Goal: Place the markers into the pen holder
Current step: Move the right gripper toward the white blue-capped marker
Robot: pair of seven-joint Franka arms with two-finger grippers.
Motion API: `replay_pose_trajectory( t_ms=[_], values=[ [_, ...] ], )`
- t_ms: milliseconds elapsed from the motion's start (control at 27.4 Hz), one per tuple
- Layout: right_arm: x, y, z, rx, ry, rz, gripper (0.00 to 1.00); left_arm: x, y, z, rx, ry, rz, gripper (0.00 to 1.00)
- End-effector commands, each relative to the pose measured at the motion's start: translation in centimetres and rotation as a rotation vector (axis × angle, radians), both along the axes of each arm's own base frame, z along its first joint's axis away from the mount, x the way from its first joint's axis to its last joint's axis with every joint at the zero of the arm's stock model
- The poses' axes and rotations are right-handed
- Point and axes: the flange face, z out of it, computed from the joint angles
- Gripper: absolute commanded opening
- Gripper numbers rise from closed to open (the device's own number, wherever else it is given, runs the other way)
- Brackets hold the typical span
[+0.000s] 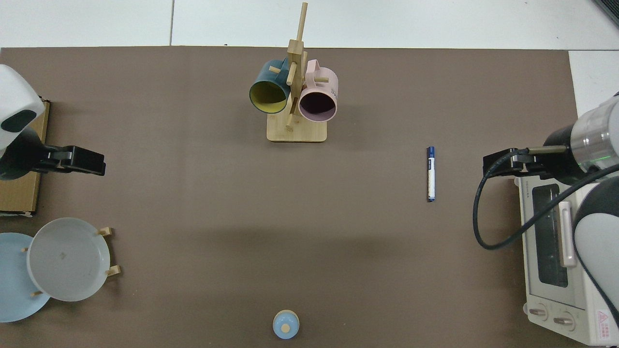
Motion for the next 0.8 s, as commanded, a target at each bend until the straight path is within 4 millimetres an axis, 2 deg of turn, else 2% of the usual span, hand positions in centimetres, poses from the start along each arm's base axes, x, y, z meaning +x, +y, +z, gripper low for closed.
replay_pose_trajectory(
  t_ms=[0,438,547,766],
  values=[
    [-0.2,-0.1,0.1,0.019,-0.014,-0.018,1.0,-0.6,-0.1,0.0,0.003,-0.008,-0.014,1.0],
    [0.0,-0.6,0.1,0.027,-0.02,-0.014,1.0,-1.0,-0.1,-0.5,0.004,0.013,-0.011,1.0],
    [0.1,-2.0,0.0,0.004,-0.021,-0.051,1.0,-1.0,0.0,-0.4,0.004,0.012,-0.009,1.0],
    [0.3,-6.0,0.0,0.015,-0.016,-0.124,1.0,-1.0,1.0,-0.6,0.004,0.015,0.011,1.0]
  ],
)
